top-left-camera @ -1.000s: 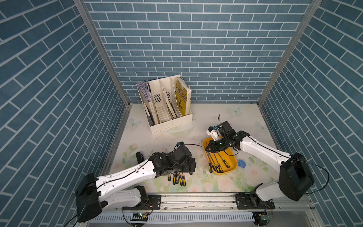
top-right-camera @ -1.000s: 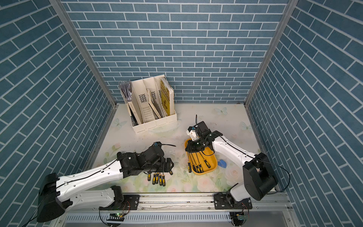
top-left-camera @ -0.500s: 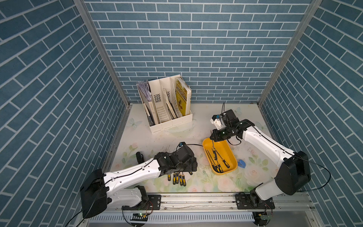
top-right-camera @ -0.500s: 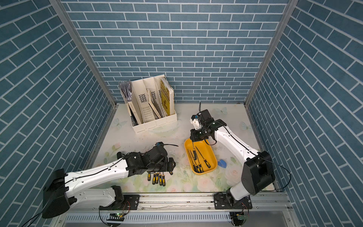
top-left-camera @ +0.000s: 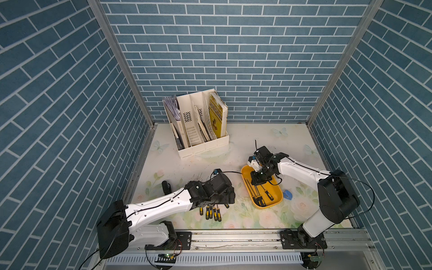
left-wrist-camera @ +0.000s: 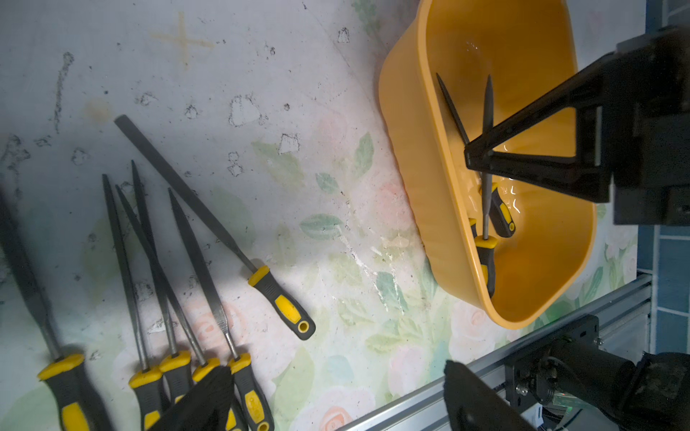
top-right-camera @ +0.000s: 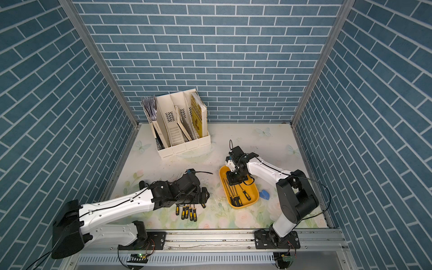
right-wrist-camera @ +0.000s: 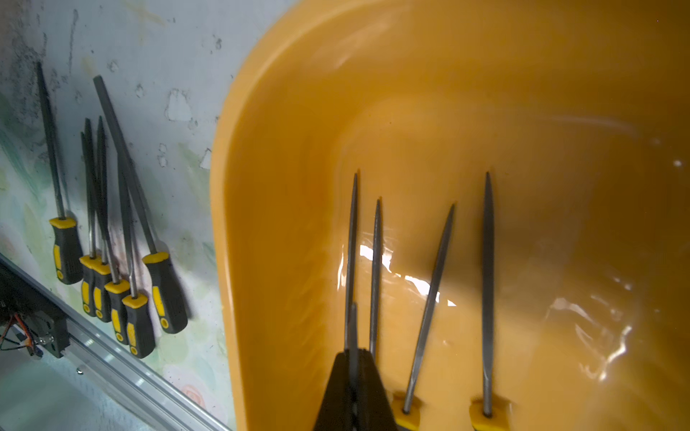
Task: Put the file tool into the storage box
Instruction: Place the file tool in the storage box, then adjust the storage box at the center of the board.
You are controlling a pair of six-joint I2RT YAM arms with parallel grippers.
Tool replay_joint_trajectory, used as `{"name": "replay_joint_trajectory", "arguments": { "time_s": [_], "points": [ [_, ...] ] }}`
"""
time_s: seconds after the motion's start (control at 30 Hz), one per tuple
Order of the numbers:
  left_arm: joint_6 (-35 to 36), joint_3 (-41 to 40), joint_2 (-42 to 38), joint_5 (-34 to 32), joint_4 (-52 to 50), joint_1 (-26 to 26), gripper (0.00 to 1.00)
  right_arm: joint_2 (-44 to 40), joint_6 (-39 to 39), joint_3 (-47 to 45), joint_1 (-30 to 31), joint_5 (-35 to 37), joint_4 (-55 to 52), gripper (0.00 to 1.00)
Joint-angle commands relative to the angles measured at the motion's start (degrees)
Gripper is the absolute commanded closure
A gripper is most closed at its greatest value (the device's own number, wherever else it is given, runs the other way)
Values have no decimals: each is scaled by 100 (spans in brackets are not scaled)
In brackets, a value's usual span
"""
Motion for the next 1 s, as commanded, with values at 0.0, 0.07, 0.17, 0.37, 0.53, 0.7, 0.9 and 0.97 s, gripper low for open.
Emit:
{"name": "replay_joint_trajectory", "arguments": {
  "time_s": [0.0,0.07,0.17,0.37,0.53,0.7,0.9,0.97],
  "points": [
    [-28,-67,-86,-116,-137,16,7,103,2,-159,58,-37,148,100],
    [-22,-77,-84,-113,-142,16,8,129,60,-217,75,-56,226,94],
    [-27,-86,-94,-133,-132,16,7,160,187,-277,140,-192,410,84],
    [-43,-161,-180,-154,-155,18,7,281,386,-222,235,-336,663,65],
    [-58,-257,-310,-195,-217,20,7,449,544,-6,235,-248,775,63],
    [-53,-314,-387,-204,-238,16,7,713,819,310,202,-317,1000,62],
    [-60,-358,-357,-168,-202,16,7,975,1276,649,102,-465,1338,62],
    [-50,-352,-299,-136,-165,16,7,1028,1411,716,38,-485,1431,62]
  ]
}}
